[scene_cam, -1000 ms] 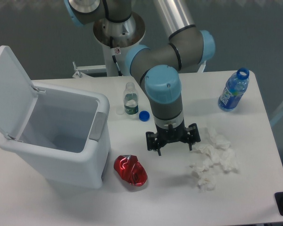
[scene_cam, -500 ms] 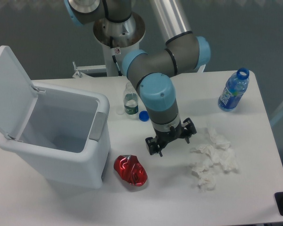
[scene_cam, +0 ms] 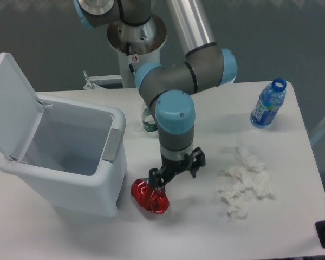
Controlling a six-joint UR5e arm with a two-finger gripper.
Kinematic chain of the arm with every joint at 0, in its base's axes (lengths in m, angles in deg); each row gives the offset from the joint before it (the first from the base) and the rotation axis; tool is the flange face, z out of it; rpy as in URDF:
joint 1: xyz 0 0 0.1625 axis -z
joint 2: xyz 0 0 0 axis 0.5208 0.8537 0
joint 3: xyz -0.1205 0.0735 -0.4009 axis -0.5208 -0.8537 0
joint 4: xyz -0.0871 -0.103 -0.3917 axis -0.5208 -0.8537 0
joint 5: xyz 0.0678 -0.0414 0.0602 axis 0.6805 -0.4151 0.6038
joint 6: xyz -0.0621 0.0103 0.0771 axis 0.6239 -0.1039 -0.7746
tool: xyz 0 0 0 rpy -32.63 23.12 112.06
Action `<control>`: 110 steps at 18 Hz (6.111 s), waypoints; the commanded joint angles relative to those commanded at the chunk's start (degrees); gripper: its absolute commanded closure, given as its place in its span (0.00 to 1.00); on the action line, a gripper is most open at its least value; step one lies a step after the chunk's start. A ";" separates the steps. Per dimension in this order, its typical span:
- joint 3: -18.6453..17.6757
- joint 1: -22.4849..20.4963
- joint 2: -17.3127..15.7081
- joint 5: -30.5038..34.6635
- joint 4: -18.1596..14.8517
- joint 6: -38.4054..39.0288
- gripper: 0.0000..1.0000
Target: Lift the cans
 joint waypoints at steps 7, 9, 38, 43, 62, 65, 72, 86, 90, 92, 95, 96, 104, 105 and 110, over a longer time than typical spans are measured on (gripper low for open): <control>0.88 0.09 1.58 -0.09 -0.35 4.92 0.00; 0.88 0.09 2.02 0.00 -0.35 5.27 0.00; 4.04 1.41 8.53 1.05 -0.26 13.44 0.00; 3.52 2.29 8.62 1.58 -0.35 13.62 0.00; 2.90 2.81 8.09 2.63 -0.79 13.98 0.00; 2.73 2.90 8.00 3.16 -0.88 13.45 0.00; 1.06 2.99 7.83 3.25 -0.88 13.36 0.00; 0.70 3.08 7.65 4.04 -0.79 13.27 0.00; 0.79 3.52 7.82 4.04 -0.79 13.27 0.04; 0.79 3.52 7.74 4.04 -0.79 13.27 0.07; 0.79 3.52 7.82 4.04 -0.79 13.27 0.15; 0.79 3.52 7.82 4.04 -0.79 13.27 0.18; 0.70 3.69 7.47 3.96 -0.79 13.27 0.37; 0.79 3.69 7.47 3.95 -0.79 13.27 0.37; 1.05 3.69 6.86 3.95 -0.79 13.10 0.37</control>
